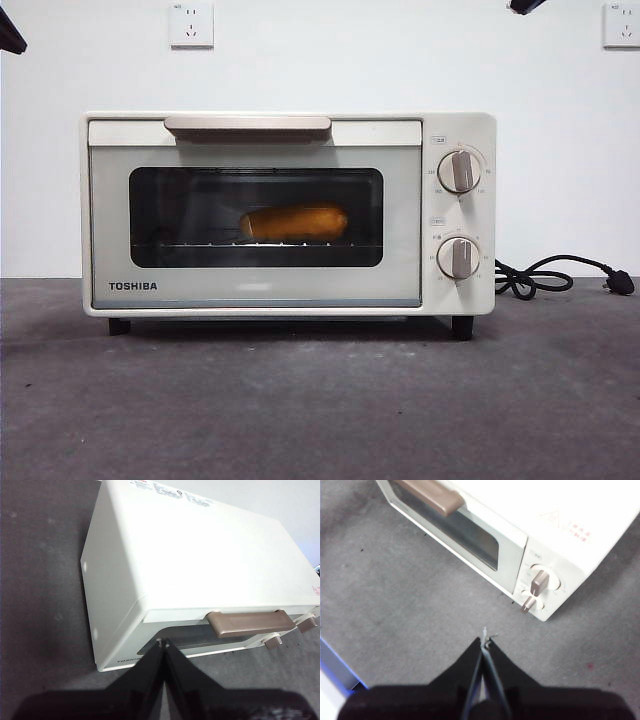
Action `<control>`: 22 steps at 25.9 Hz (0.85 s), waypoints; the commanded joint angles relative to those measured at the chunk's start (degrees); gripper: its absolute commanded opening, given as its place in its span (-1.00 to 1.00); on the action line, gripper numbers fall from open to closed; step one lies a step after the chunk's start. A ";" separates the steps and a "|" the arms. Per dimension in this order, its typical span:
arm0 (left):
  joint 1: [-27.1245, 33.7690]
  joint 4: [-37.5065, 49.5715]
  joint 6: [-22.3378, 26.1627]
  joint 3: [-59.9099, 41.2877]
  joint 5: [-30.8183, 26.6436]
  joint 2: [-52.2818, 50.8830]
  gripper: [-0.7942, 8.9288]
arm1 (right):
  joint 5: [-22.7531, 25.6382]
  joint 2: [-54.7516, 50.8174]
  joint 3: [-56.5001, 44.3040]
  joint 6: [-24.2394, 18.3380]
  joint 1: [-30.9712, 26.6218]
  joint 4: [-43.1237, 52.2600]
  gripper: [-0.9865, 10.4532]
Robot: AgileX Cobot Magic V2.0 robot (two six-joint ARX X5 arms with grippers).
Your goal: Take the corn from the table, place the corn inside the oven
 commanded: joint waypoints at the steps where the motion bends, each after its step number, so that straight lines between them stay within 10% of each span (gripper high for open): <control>1: -0.68 0.02 -0.92 -0.20 -0.09 -0.87 -0.85 | 1.27 0.22 -0.07 -0.26 0.00 0.85 -0.85; 22: -1.62 0.15 -1.03 -0.20 -2.49 -1.49 -0.85 | 6.23 0.22 -0.07 -0.22 0.00 0.81 -0.85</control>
